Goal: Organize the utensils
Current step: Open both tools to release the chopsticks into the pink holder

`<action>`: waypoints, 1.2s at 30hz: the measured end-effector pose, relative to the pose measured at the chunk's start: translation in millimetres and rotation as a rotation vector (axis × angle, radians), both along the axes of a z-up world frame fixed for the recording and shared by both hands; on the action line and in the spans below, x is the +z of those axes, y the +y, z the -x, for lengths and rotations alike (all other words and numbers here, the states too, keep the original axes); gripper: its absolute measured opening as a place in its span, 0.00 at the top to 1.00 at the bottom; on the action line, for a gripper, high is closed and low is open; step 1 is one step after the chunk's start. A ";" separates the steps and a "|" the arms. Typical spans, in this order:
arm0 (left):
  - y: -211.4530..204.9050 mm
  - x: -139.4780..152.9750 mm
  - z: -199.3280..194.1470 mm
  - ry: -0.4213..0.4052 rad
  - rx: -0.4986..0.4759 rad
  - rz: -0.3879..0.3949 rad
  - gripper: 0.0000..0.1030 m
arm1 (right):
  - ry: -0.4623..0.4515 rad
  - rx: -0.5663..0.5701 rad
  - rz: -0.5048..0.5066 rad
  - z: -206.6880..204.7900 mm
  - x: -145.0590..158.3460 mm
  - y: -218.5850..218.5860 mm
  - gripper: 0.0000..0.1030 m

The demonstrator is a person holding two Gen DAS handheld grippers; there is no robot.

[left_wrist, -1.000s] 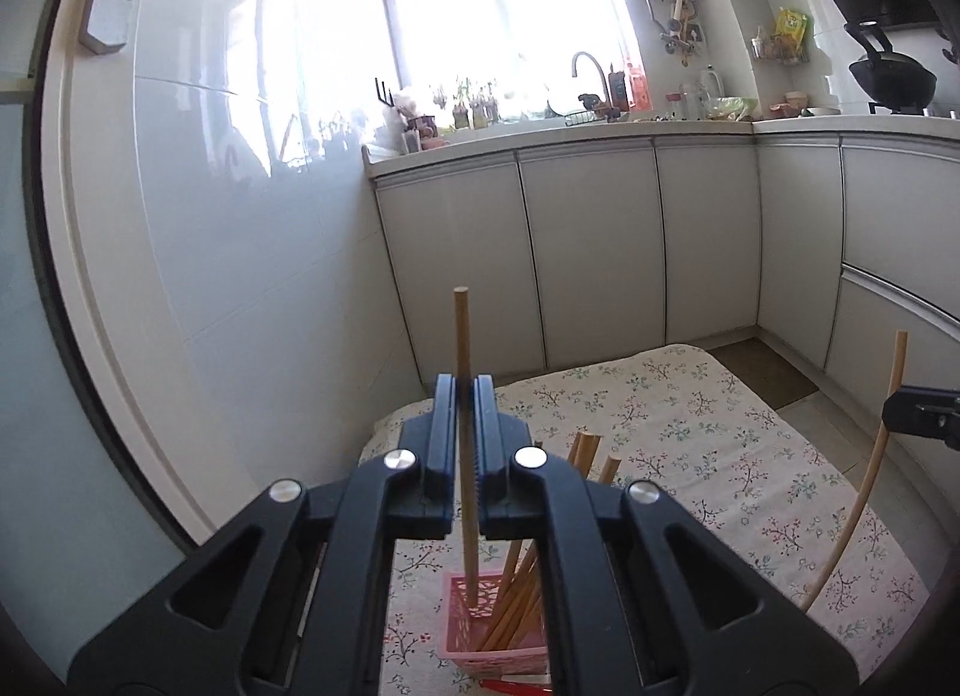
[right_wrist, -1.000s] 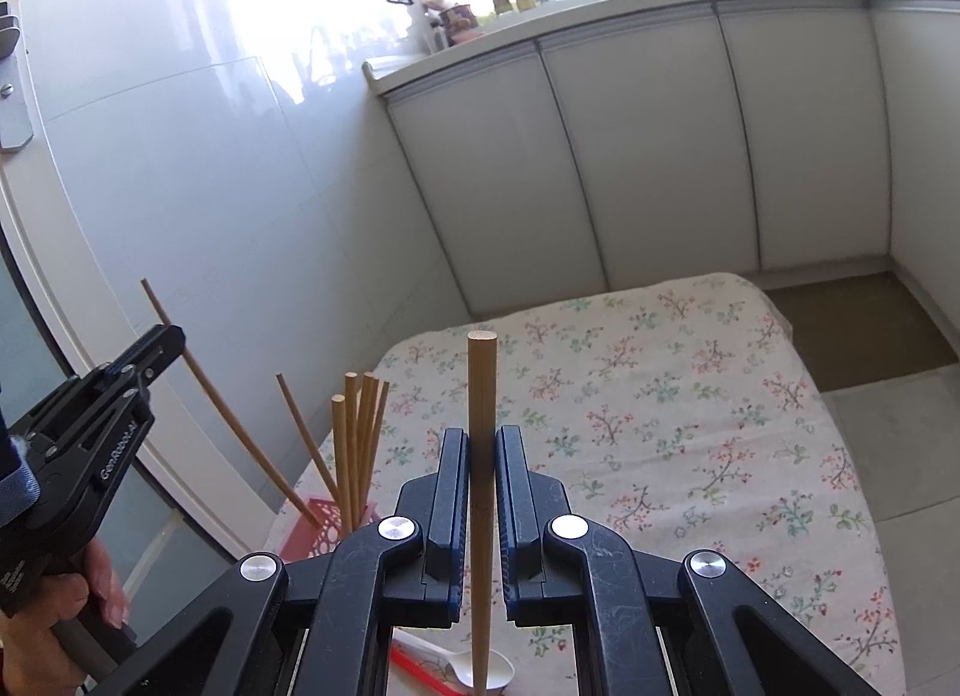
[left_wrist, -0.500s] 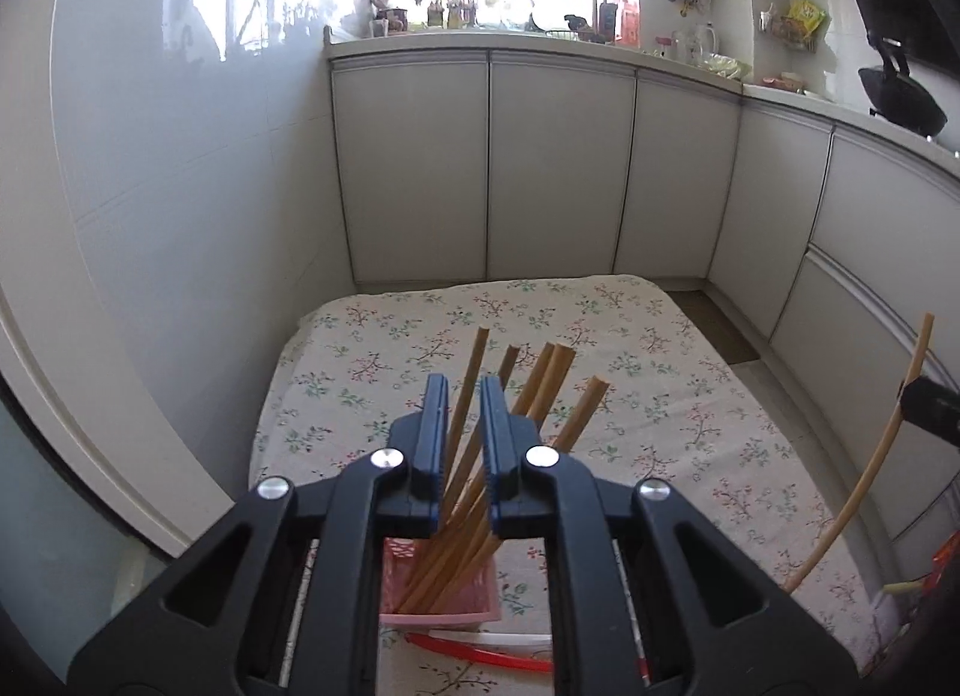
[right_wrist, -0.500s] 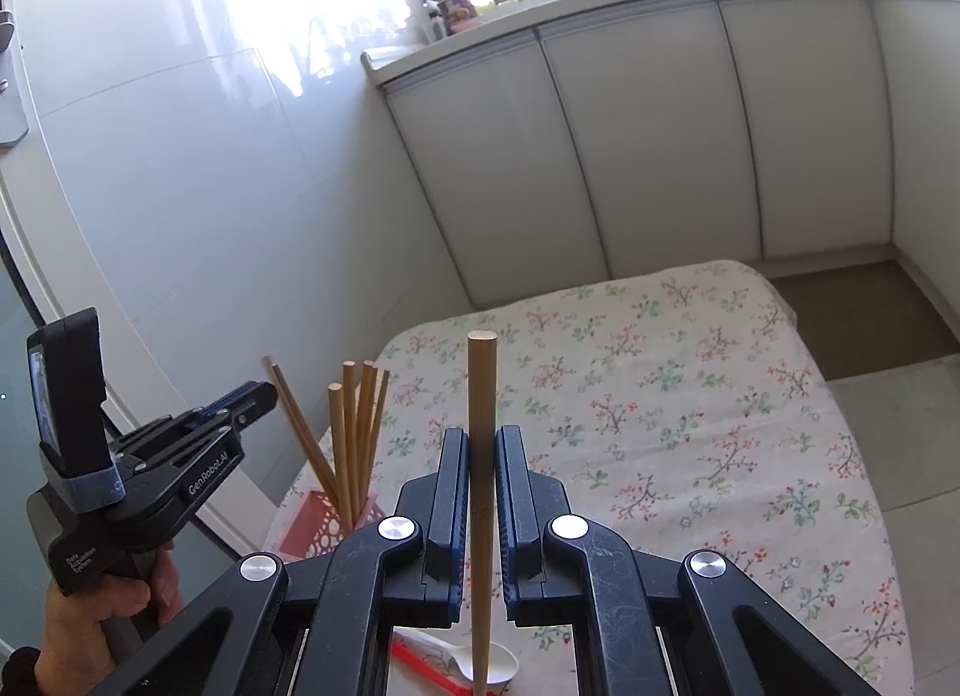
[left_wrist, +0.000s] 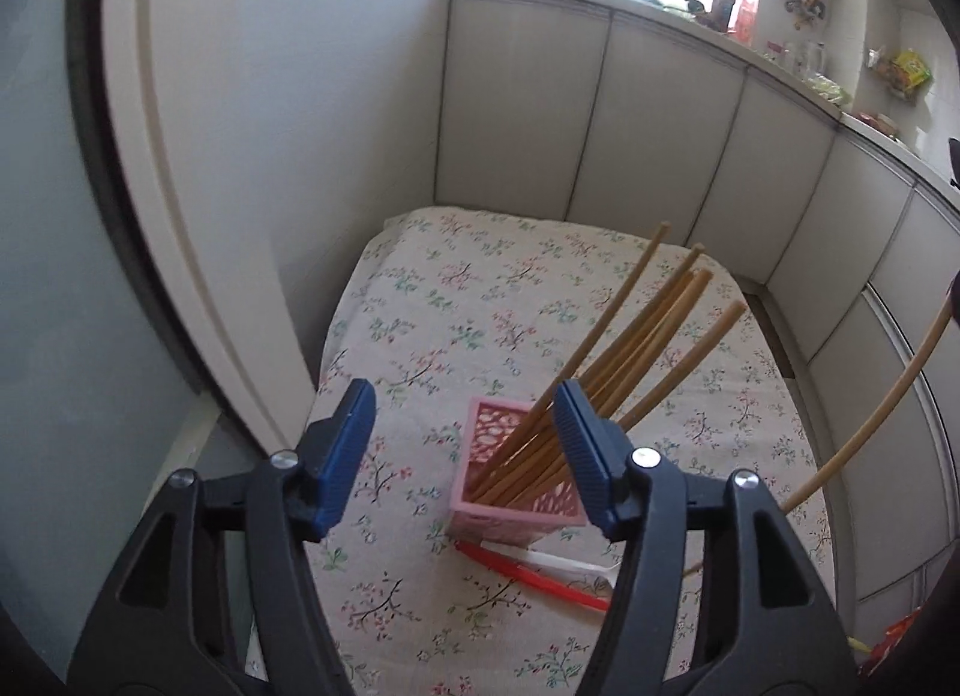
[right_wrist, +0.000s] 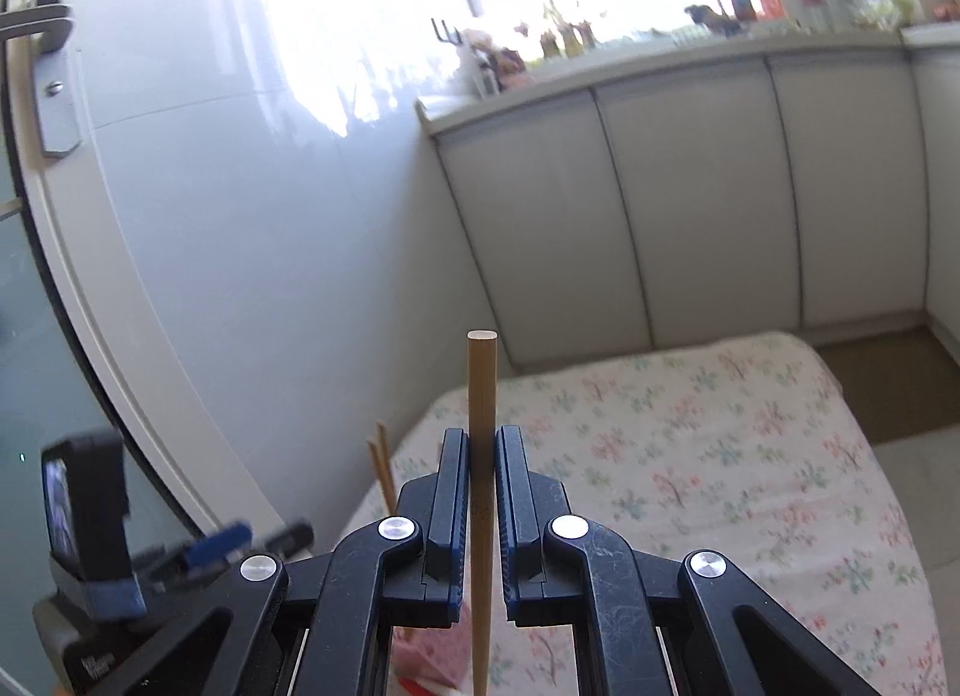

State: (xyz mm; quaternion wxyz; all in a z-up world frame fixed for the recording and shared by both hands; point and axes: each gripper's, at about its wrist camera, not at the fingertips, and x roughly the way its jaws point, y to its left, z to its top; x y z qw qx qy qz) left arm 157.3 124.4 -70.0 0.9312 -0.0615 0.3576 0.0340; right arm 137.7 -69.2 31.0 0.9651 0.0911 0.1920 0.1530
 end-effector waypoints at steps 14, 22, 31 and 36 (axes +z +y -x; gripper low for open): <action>16.6 -13.0 -6.1 0.083 0.030 0.074 0.35 | -0.081 -0.036 0.029 -27.6 -44.2 66.4 0.93; 14.7 -13.5 -7.2 0.095 0.015 0.078 0.33 | -0.008 -0.030 0.019 -35.2 -63.4 58.9 0.72; 6.2 -13.8 -0.2 0.110 -0.031 0.080 0.31 | 0.056 -0.014 0.057 -15.4 -43.2 23.1 0.49; -1.9 -13.3 7.2 0.120 -0.063 0.061 0.30 | 0.159 -0.022 0.085 -7.4 -49.7 -4.7 0.45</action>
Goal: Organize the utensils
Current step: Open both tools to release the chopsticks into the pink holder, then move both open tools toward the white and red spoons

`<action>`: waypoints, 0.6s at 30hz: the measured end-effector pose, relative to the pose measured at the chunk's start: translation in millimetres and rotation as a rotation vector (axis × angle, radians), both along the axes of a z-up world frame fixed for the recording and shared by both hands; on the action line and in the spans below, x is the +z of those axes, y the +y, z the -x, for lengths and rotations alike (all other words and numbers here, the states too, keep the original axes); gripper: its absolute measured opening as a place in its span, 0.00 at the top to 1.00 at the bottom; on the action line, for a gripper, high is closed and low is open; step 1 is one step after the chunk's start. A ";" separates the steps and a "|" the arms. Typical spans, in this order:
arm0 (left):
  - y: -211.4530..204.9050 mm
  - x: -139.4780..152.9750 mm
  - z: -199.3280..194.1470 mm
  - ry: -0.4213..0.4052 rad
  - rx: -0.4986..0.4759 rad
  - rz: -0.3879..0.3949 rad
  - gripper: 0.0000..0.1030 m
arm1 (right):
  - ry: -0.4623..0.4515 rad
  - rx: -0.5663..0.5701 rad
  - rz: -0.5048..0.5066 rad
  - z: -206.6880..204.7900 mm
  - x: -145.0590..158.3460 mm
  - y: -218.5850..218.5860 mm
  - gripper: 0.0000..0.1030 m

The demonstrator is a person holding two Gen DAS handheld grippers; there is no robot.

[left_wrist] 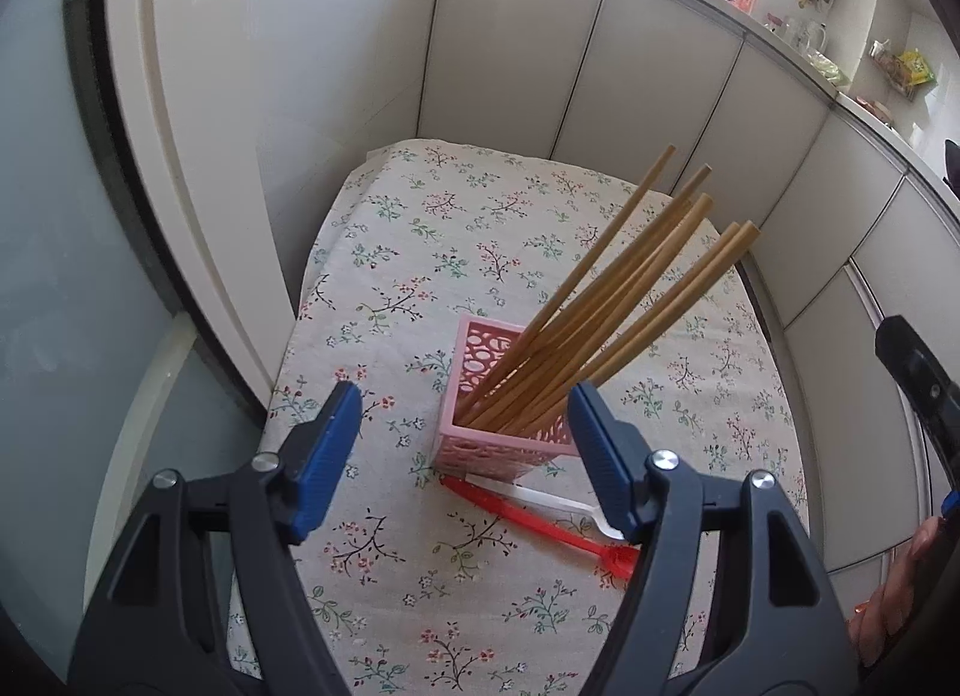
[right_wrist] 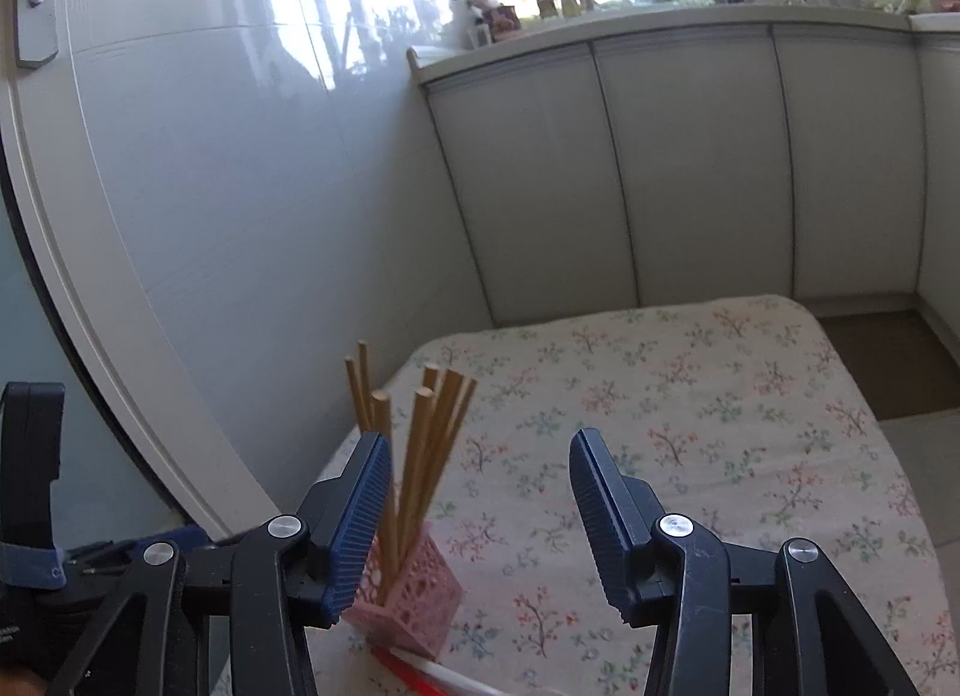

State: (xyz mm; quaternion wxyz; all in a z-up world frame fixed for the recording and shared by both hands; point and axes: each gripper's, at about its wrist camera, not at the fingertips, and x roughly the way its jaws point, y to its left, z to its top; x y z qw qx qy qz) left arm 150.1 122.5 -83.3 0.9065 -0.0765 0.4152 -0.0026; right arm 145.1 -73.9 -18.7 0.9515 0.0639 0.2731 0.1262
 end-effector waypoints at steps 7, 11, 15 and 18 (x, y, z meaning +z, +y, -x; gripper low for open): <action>-13.8 -6.8 13.2 0.036 -0.034 -0.040 0.22 | 0.138 -0.029 0.004 8.5 -24.3 -30.8 0.28; -21.5 -16.2 19.1 0.084 -0.063 -0.046 0.21 | 0.291 -0.033 -0.018 3.3 -46.4 -44.7 0.23; -35.1 -28.5 22.6 0.141 -0.104 -0.060 0.21 | 0.472 -0.065 -0.059 -2.7 -74.6 -61.6 0.22; -46.9 -39.3 23.7 0.182 -0.142 -0.078 0.21 | 0.595 -0.098 -0.081 -5.3 -98.2 -74.7 0.22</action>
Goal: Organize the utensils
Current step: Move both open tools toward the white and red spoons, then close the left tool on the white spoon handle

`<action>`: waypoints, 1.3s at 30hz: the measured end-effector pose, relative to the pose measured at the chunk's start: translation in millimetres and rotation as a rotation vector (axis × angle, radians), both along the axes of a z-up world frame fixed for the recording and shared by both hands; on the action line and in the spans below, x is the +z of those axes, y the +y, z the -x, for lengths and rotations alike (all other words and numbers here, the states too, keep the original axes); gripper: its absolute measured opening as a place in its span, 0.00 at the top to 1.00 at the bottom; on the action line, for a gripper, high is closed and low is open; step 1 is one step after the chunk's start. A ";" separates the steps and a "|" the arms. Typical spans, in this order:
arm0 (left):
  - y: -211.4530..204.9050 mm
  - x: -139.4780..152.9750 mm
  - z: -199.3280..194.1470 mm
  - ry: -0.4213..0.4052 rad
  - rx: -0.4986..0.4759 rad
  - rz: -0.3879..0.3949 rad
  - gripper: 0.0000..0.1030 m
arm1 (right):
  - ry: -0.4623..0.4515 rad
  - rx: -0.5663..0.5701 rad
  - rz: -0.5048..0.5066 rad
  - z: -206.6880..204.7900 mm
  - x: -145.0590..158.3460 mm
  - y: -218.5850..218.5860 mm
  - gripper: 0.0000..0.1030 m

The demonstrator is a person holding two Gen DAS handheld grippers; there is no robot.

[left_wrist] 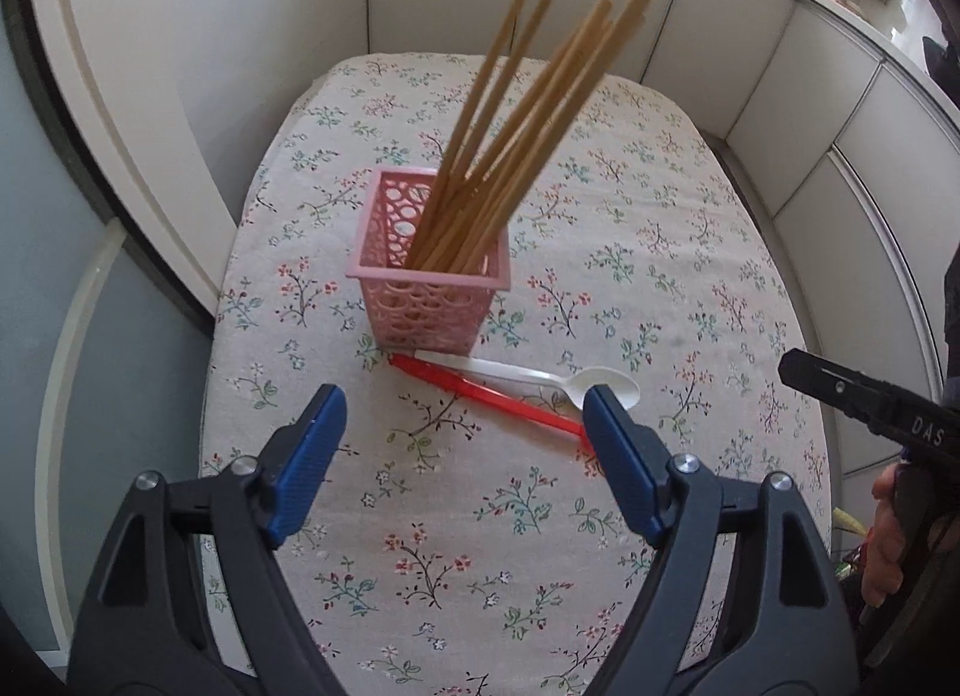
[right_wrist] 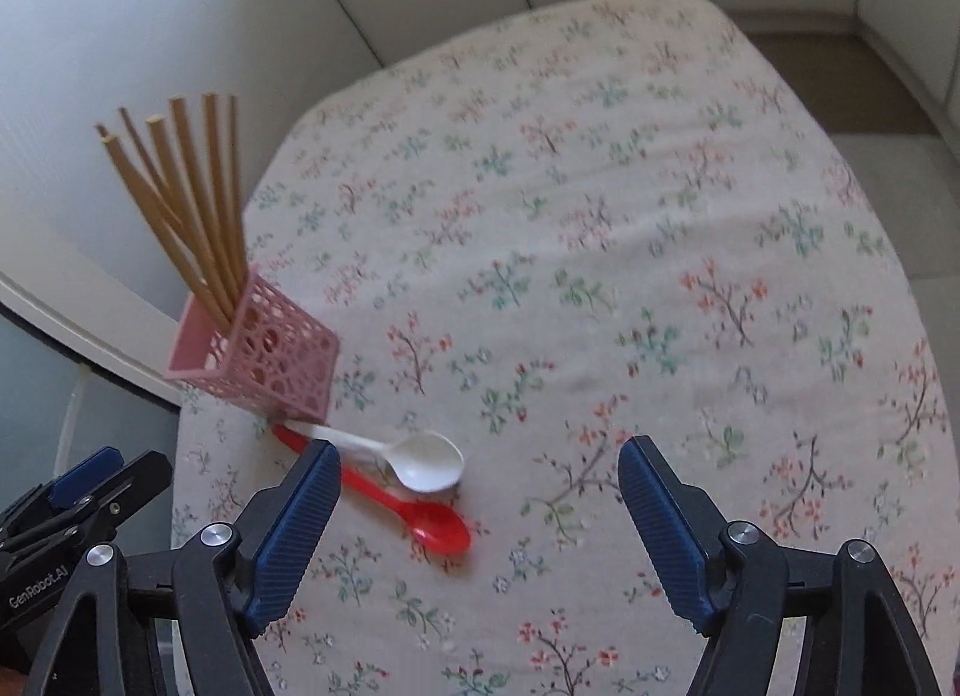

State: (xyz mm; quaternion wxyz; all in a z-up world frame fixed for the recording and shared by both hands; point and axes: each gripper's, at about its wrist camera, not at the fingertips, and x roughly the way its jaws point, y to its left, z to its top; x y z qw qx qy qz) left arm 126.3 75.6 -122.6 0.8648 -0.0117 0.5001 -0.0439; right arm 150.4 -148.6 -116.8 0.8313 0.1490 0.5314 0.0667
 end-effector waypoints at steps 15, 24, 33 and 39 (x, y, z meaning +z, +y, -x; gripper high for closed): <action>-78.5 -62.6 1.5 0.119 -0.261 -0.114 0.24 | 0.179 -0.063 -0.054 3.8 -36.8 -42.9 0.22; -124.8 -75.8 -3.5 0.054 -0.406 -0.255 0.47 | 0.171 -0.109 -0.065 8.8 -33.1 -70.2 0.22; -138.1 -90.3 -18.7 0.074 -0.361 -0.326 0.81 | 0.175 -0.134 -0.071 11.9 -33.9 -83.4 0.22; -120.0 -71.7 -22.7 0.049 -0.292 -0.263 0.98 | 0.195 -0.117 -0.084 9.7 -41.4 -75.2 0.22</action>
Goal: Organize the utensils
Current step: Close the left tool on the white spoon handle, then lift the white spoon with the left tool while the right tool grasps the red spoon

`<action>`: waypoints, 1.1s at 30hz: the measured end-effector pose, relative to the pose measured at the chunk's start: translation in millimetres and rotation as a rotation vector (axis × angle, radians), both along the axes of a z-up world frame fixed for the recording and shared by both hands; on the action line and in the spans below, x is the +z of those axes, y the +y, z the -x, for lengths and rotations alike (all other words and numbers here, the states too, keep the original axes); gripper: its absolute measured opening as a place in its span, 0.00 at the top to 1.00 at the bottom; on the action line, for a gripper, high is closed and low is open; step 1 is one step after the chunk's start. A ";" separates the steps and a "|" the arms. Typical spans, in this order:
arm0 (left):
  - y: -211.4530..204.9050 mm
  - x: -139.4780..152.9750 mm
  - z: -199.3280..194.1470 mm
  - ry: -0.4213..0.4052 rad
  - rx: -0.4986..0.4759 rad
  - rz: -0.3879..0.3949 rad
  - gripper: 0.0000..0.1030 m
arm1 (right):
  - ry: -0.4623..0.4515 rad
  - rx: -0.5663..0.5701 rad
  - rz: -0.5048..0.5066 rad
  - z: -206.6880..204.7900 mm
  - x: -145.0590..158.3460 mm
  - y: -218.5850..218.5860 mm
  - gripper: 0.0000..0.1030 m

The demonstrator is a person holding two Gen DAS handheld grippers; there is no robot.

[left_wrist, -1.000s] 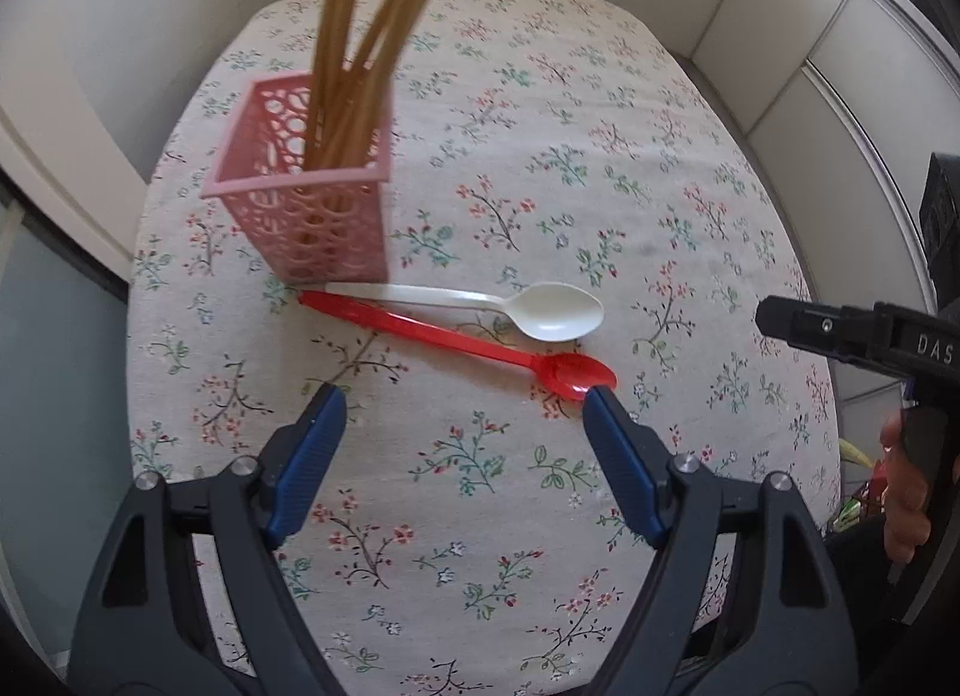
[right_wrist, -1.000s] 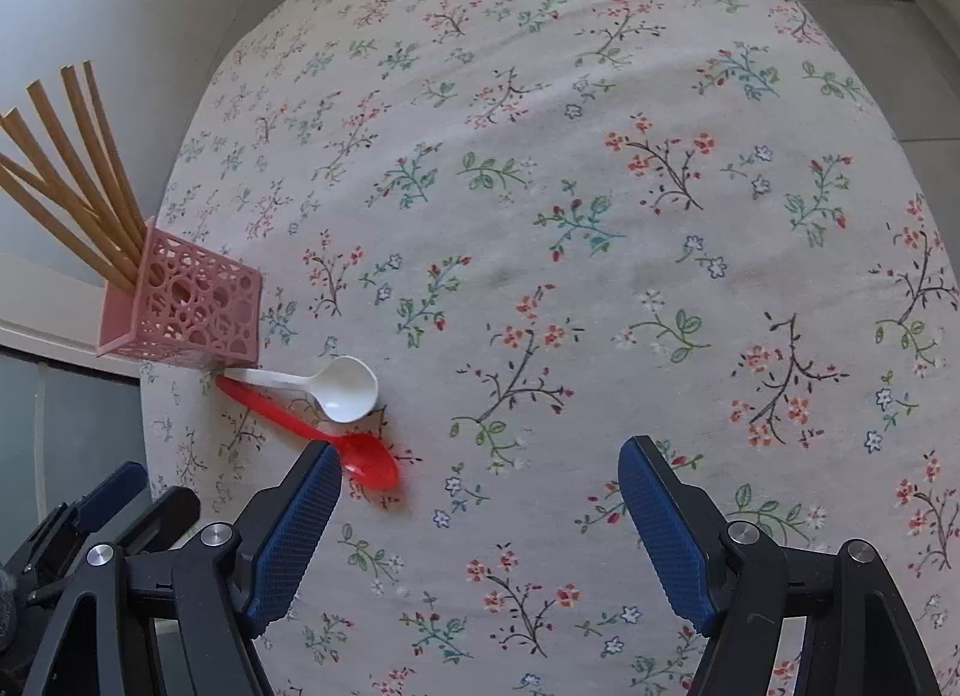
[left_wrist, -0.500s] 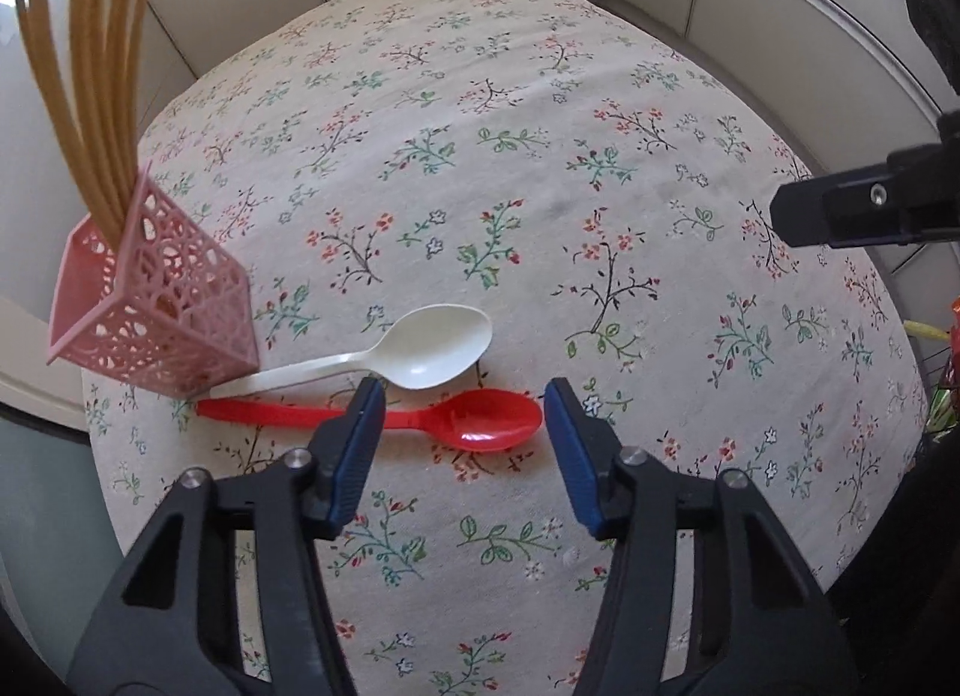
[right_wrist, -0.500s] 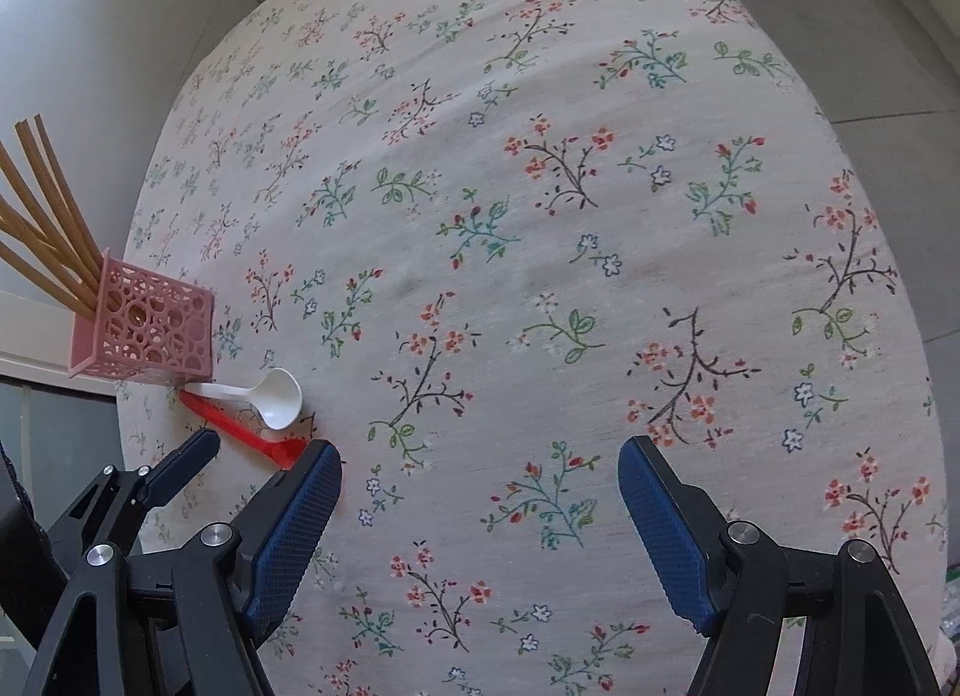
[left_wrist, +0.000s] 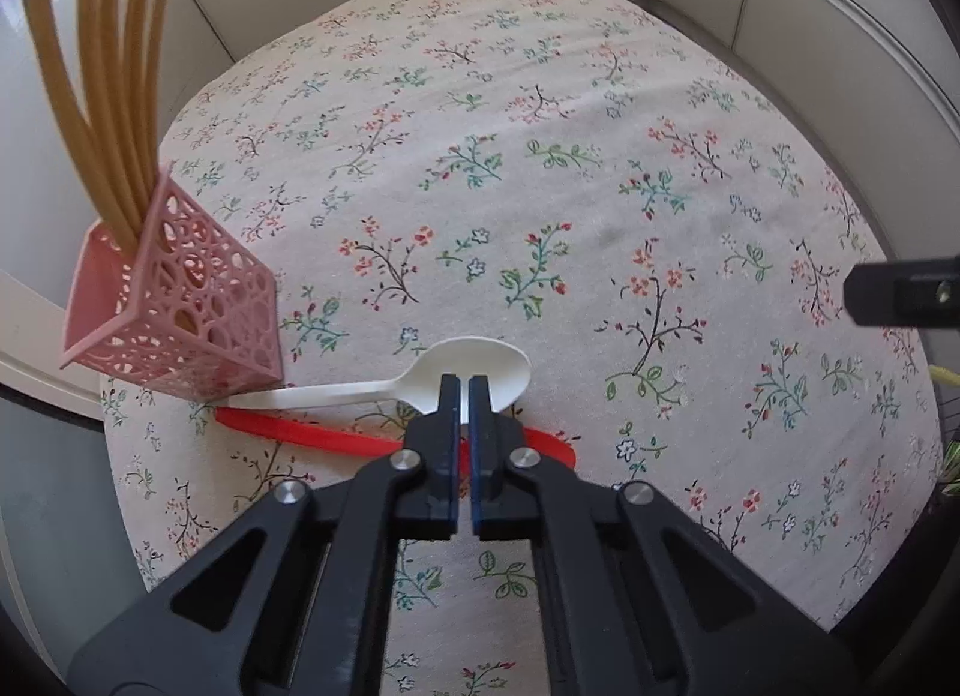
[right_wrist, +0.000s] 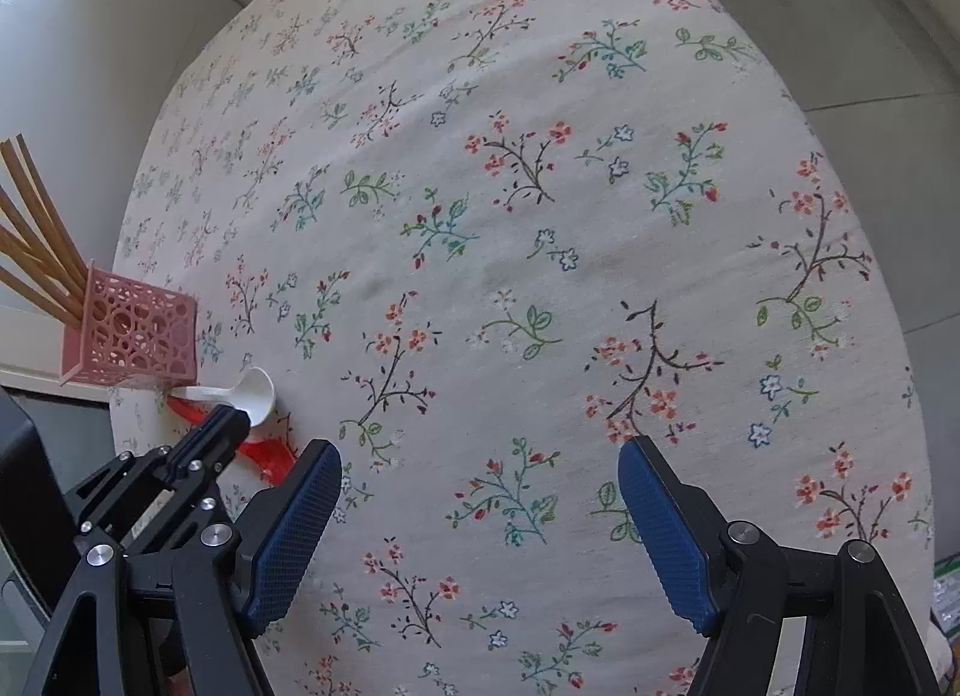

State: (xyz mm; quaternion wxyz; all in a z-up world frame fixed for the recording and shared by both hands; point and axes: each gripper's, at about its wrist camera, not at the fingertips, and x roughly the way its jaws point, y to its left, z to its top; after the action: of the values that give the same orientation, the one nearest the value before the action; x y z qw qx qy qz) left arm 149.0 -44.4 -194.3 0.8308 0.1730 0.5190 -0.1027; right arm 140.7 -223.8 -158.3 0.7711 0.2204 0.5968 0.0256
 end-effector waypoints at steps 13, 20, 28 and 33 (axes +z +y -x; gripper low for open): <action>22.9 14.1 5.8 0.025 -0.028 0.134 0.60 | 0.042 0.003 -0.055 -7.4 -18.0 20.4 0.22; -19.0 -10.5 11.9 0.005 -0.142 -0.001 0.58 | 0.051 -0.017 -0.050 -4.9 -21.7 7.4 0.22; -23.6 -34.0 -0.3 0.022 -0.096 -0.140 0.80 | 0.047 -0.025 -0.051 -3.4 -18.9 -0.8 0.22; -9.2 -22.1 -5.6 0.000 -0.045 -0.091 0.91 | 0.047 -0.007 -0.053 -5.1 -18.4 7.1 0.22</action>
State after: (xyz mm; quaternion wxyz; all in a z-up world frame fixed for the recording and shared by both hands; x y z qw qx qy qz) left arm 154.6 -53.7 -216.4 0.8197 0.2220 0.5189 -0.0976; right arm 145.8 -216.7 -176.7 0.7508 0.2434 0.6131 0.0336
